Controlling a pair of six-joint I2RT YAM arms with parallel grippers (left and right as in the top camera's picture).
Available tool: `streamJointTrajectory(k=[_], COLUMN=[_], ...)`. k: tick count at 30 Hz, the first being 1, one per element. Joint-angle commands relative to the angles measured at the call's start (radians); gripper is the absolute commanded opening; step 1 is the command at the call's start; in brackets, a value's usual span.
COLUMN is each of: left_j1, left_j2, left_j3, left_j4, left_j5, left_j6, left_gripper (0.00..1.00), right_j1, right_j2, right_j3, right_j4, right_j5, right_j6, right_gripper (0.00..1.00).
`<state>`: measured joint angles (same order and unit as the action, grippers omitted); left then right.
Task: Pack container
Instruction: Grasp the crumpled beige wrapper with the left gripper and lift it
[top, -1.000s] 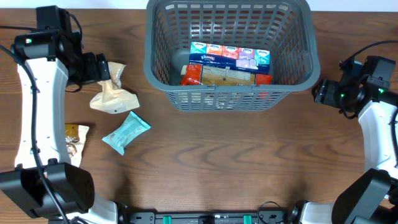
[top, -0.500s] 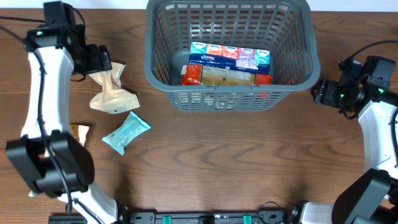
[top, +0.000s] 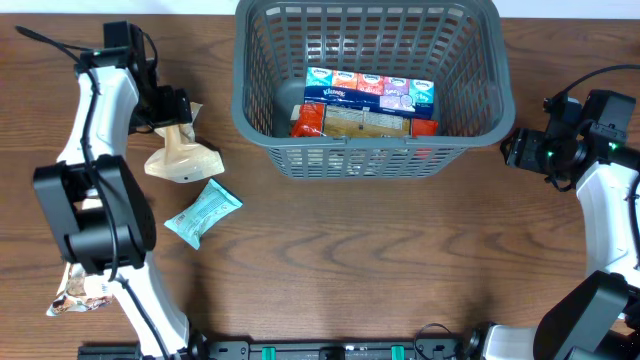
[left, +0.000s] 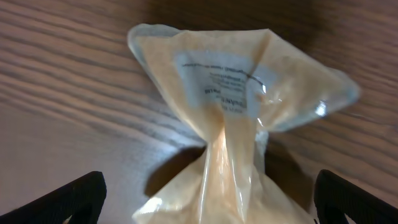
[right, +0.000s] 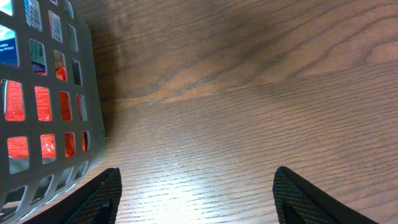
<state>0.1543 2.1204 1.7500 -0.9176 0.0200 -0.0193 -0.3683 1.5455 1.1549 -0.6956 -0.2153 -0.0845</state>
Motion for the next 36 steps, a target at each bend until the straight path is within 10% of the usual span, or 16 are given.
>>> streamJointTrajectory(k=[1, 20, 26, 36], left_j1=[-0.001, -0.01, -0.01, -0.01], left_j2=[0.034, 0.051, 0.051, 0.04], left_j3=[0.008, -0.15, -0.15, -0.149], left_j4=[0.013, 0.119, 0.118, 0.09], left_j5=[0.0, 0.026, 0.052, 0.167], left_j6=[-0.014, -0.068, -0.068, -0.069], left_gripper=[0.99, 0.98, 0.57, 0.24], right_j1=[-0.002, 0.016, 0.016, 0.016], right_j2=[-0.006, -0.006, -0.006, -0.006], right_j3=[-0.001, 0.0, 0.0, 0.0], right_j4=[-0.003, 0.018, 0.015, 0.011], right_j5=[-0.026, -0.024, -0.024, -0.024], right_j6=[-0.018, -0.048, -0.052, -0.052], right_gripper=[0.69, 0.68, 0.68, 0.67])
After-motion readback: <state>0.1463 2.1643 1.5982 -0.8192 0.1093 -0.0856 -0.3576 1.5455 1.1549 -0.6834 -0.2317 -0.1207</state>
